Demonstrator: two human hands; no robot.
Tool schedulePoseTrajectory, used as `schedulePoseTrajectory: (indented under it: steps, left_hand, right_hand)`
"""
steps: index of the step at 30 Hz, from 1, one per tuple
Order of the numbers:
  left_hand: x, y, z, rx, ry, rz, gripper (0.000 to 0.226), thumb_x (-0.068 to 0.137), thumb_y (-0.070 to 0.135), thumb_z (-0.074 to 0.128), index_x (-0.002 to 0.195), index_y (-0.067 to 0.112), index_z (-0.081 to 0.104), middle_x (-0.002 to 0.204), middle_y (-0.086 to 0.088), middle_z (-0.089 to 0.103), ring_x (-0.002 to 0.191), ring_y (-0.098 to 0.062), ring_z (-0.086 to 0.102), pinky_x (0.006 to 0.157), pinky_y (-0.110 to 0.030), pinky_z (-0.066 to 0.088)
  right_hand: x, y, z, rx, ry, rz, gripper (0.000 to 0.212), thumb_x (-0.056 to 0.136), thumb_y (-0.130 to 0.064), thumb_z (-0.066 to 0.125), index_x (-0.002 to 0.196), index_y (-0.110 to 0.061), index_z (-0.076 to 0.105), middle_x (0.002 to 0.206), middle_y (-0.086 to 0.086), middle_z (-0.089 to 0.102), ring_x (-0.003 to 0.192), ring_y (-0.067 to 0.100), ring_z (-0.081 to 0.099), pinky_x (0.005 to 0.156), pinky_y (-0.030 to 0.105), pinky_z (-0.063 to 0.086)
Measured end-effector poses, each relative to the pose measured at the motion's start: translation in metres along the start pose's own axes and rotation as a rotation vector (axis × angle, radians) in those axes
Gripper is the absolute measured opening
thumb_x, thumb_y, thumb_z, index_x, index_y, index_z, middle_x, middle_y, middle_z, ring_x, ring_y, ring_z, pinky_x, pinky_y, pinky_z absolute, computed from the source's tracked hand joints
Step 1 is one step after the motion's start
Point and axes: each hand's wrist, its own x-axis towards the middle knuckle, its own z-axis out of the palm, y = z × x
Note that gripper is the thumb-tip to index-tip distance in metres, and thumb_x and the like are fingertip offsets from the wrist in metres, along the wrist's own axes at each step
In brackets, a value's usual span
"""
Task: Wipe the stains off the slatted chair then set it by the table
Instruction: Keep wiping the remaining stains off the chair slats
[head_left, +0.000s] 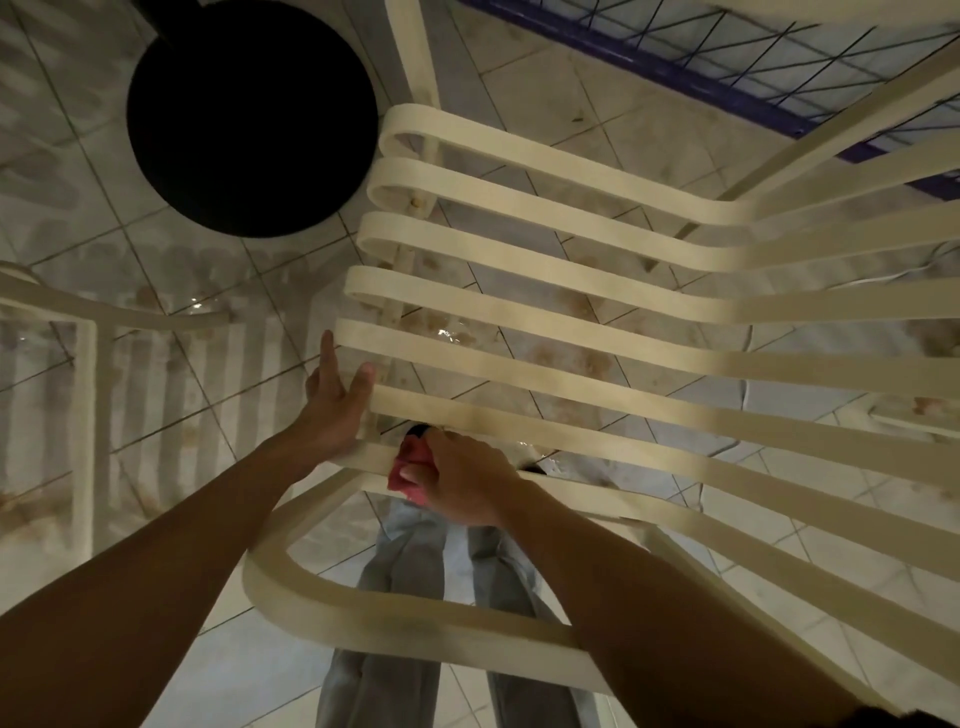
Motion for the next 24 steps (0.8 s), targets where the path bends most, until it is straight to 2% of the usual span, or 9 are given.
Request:
schedulePoseTrajectory:
  steps: [4,8,12,14,18,22,24]
  left_hand:
    - [0.001,0.002,-0.002,-0.01,0.0,-0.025,0.073,0.099,0.058,0.035,0.153,0.047,-0.013,0.164,-0.008,0.008,0.145,-0.031,0.027,0.116,-0.053,0.028]
    - [0.001,0.001,-0.002,0.004,-0.002,-0.026,0.073,0.099,0.059,0.035,0.153,0.047,-0.013,0.165,-0.006,0.007,0.145,-0.031,0.029,0.116,-0.051,0.029]
    - [0.001,0.001,-0.001,0.008,0.002,-0.035,0.073,0.098,0.06,0.034,0.153,0.047,-0.014,0.164,-0.008,0.009,0.143,-0.034,0.032,0.116,-0.053,0.029]
    - [0.001,0.001,-0.001,0.013,0.0,-0.029,0.074,0.098,0.061,0.033,0.152,0.048,-0.015,0.164,-0.009,0.007,0.143,-0.035,0.032,0.115,-0.054,0.029]
    - [0.004,-0.003,-0.002,0.021,0.01,-0.019,0.075,0.097,0.062,0.034,0.152,0.047,-0.016,0.165,-0.009,0.005,0.146,-0.034,0.027,0.116,-0.053,0.028]
    - [0.011,-0.011,-0.009,-0.022,-0.019,0.039,0.092,0.079,0.085,0.04,0.149,0.055,-0.01,0.163,-0.006,0.017,0.144,-0.031,0.032,0.114,-0.056,0.031]
    - [0.013,-0.014,-0.01,-0.024,-0.035,0.045,0.09,0.079,0.085,0.041,0.147,0.058,-0.01,0.163,-0.004,0.019,0.143,-0.031,0.034,0.112,-0.055,0.033]
  right_hand:
    - [-0.012,0.021,-0.011,-0.01,-0.043,0.025,0.042,0.103,-0.051,0.04,0.123,-0.016,0.05,0.116,0.005,0.065,0.096,0.021,0.06,0.083,0.033,0.047]
    - [-0.028,0.05,-0.016,-0.039,-0.043,0.086,0.042,0.101,-0.056,0.041,0.116,-0.019,0.052,0.1,-0.002,0.062,0.083,0.015,0.058,0.07,0.026,0.042]
    - [-0.028,0.061,-0.016,-0.028,-0.101,0.132,0.034,0.101,-0.054,0.043,0.105,-0.021,0.046,0.093,-0.001,0.061,0.076,0.012,0.055,0.066,0.025,0.041]
    - [-0.025,0.054,-0.014,0.001,-0.078,0.128,0.036,0.102,-0.052,0.041,0.105,-0.017,0.047,0.095,0.001,0.062,0.078,0.015,0.057,0.07,0.027,0.045]
    - [-0.007,0.017,0.0,0.059,-0.031,0.065,0.044,0.102,-0.05,0.043,0.123,-0.012,0.051,0.111,0.006,0.066,0.095,0.023,0.063,0.089,0.039,0.052]
    - [0.013,-0.015,0.007,0.057,-0.011,0.018,0.046,0.103,-0.05,0.041,0.124,-0.011,0.053,0.108,0.009,0.066,0.095,0.024,0.062,0.088,0.04,0.051]
    - [0.013,-0.012,0.007,0.048,-0.01,0.017,0.041,0.102,-0.048,0.044,0.123,-0.013,0.051,0.108,0.008,0.065,0.094,0.024,0.06,0.086,0.04,0.051]
